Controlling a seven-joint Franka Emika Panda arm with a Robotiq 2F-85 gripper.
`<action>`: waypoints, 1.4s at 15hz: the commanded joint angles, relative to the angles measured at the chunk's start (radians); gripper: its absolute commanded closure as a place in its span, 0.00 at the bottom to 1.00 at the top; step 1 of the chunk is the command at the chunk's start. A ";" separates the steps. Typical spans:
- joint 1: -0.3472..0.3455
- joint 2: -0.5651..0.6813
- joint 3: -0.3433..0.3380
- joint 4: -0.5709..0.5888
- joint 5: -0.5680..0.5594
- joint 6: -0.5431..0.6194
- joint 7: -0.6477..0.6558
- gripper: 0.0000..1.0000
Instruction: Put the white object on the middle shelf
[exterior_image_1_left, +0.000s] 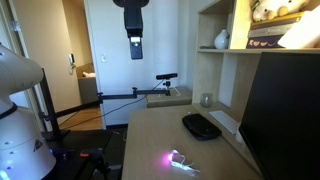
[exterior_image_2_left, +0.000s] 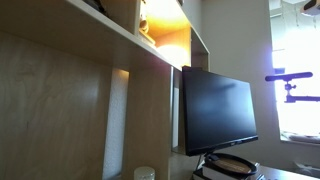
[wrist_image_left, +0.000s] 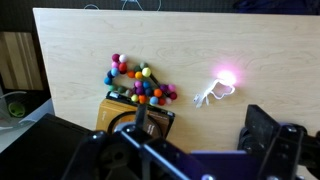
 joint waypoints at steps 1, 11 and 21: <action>-0.002 0.001 0.002 0.002 0.001 -0.002 -0.001 0.00; 0.026 0.198 0.034 0.074 0.026 -0.003 0.002 0.00; 0.066 0.438 0.101 0.174 0.003 0.179 -0.128 0.00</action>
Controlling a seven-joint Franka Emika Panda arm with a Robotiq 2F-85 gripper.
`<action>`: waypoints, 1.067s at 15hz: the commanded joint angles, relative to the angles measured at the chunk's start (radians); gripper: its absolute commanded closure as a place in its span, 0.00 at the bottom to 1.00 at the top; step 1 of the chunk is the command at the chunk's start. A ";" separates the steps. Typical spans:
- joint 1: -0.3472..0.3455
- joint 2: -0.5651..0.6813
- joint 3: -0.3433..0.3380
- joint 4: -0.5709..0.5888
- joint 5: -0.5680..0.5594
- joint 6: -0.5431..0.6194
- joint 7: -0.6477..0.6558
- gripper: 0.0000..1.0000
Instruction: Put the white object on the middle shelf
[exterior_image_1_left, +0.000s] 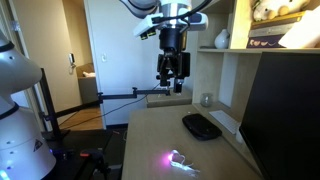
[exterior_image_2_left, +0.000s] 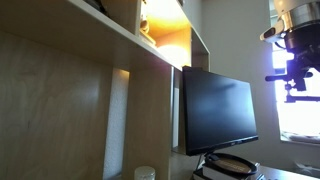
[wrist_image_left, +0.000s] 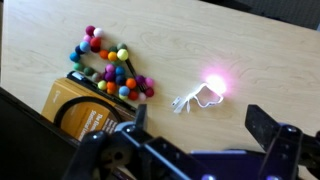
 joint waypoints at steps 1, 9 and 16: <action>0.006 0.062 0.004 0.029 0.012 0.097 -0.099 0.00; 0.007 0.126 0.019 0.018 0.047 0.242 -0.217 0.00; 0.008 0.236 0.047 0.068 -0.008 0.113 -0.193 0.00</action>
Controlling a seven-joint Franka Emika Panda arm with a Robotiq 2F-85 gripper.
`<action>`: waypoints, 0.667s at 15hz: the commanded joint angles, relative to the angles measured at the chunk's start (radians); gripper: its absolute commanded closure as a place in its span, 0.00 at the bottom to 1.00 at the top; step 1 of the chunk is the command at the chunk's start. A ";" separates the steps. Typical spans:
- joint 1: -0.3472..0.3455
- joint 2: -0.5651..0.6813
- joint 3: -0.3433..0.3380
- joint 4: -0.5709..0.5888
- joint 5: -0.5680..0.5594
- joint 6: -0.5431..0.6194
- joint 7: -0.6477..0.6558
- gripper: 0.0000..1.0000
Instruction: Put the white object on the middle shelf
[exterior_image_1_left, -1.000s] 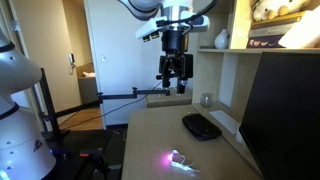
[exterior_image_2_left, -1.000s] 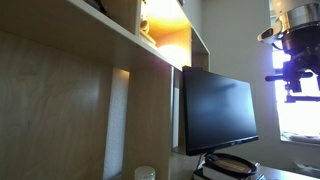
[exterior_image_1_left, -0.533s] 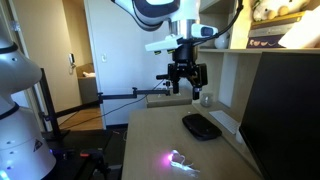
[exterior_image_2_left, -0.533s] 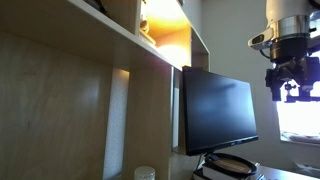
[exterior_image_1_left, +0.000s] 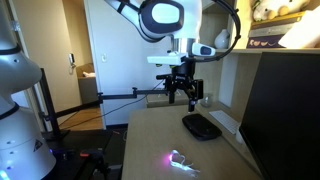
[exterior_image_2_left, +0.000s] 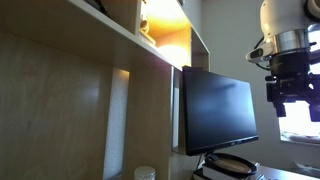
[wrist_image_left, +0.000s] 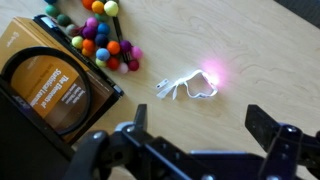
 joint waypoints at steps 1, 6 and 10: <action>0.000 0.068 0.014 0.071 -0.032 -0.107 0.013 0.00; 0.005 0.123 0.018 0.092 -0.107 -0.034 0.095 0.00; -0.005 0.125 0.020 0.079 -0.098 -0.047 0.075 0.00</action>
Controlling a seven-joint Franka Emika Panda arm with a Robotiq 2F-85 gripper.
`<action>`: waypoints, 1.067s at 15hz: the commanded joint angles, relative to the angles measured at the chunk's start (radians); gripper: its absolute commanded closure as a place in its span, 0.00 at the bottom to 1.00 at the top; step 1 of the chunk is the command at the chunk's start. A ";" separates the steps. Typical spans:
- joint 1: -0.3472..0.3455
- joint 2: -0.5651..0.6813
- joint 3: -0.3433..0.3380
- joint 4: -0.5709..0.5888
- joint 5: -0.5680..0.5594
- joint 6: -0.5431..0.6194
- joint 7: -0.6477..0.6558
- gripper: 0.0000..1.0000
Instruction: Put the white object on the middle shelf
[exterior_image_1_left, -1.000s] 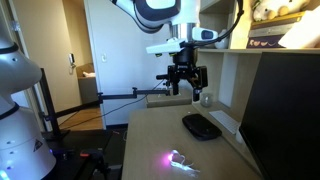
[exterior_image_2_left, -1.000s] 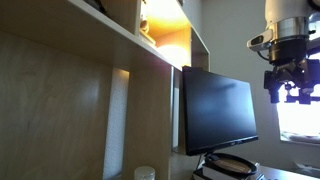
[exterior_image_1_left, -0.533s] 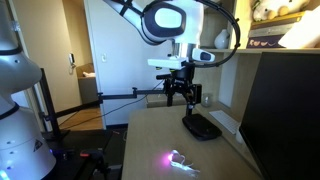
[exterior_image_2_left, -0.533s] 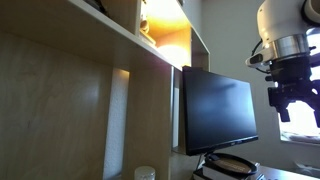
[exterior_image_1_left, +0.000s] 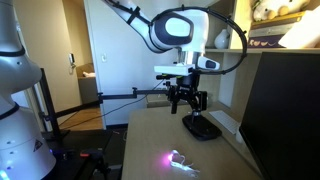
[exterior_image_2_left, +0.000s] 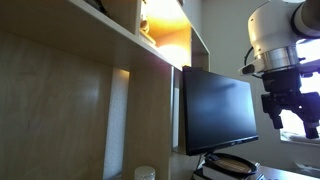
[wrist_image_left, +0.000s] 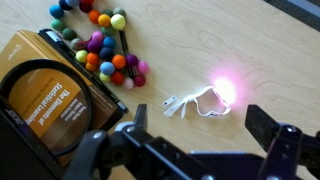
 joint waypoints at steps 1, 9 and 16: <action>-0.008 0.003 0.009 0.001 -0.002 -0.002 0.001 0.00; 0.000 0.070 0.010 0.056 -0.020 -0.015 0.015 0.00; 0.006 0.249 0.004 0.157 -0.092 0.012 0.011 0.00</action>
